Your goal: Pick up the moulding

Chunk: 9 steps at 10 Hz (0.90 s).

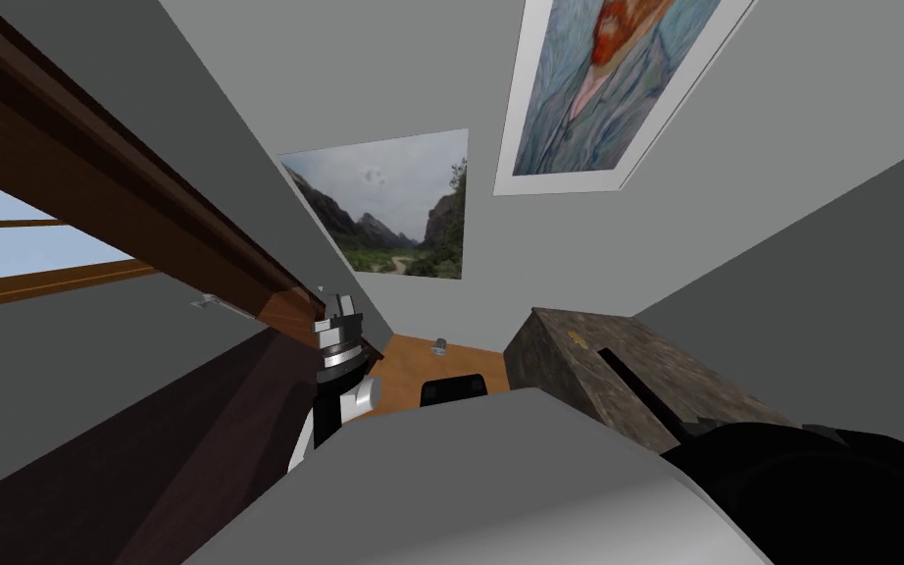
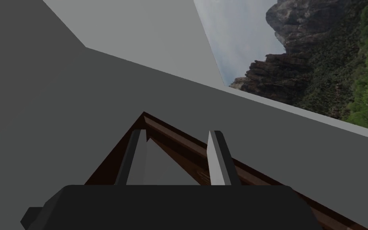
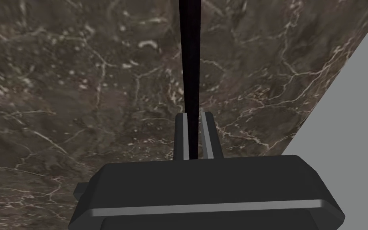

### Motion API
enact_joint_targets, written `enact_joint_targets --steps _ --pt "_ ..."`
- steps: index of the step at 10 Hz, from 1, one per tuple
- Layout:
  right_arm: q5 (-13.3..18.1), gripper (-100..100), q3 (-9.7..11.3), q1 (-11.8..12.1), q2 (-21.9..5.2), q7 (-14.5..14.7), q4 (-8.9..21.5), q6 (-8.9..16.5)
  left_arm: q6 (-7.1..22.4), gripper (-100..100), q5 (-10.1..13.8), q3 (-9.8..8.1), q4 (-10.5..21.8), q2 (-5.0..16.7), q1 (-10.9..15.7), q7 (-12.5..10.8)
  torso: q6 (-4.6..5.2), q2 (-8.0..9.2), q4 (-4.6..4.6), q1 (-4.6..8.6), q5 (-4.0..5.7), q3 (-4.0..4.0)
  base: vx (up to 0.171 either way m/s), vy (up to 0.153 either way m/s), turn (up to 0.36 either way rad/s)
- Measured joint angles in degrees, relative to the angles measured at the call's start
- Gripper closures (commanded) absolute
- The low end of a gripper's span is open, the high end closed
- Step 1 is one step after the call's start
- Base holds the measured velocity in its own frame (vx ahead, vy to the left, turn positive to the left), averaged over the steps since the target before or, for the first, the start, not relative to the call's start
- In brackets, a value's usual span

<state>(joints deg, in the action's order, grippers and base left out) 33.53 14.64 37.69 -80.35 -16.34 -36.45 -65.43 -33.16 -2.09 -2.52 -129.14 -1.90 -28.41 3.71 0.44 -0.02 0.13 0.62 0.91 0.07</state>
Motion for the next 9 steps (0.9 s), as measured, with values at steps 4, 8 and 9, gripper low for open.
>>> enact_joint_targets --steps 4,8,9 --pt "6.53 100 -4.93 0.36 0.16 -0.76 -1.14 -0.47 0.0 0 0.0 0.01 0.0 0.0 0.02 0.0 -0.18 0.07 0.01 -0.08 -0.03 0.03 0.033 0.004 -0.068" --pt "13.69 100 -10.44 -2.33 1.02 -1.89 -0.39 -2.6 0.0 0 0.0 0.01 0.0 0.0 0.03 0.0 -0.19 0.0 -0.01 -0.06 -0.04 -0.01 0.033 0.005 -0.043" --pt "15.15 100 -10.79 -2.13 1.02 -1.83 -0.54 -2.54 0.0 0 0.0 0.01 0.0 0.0 0.03 0.0 -0.13 0.1 0.0 -0.05 -0.02 0.04 0.055 0.003 -0.352"
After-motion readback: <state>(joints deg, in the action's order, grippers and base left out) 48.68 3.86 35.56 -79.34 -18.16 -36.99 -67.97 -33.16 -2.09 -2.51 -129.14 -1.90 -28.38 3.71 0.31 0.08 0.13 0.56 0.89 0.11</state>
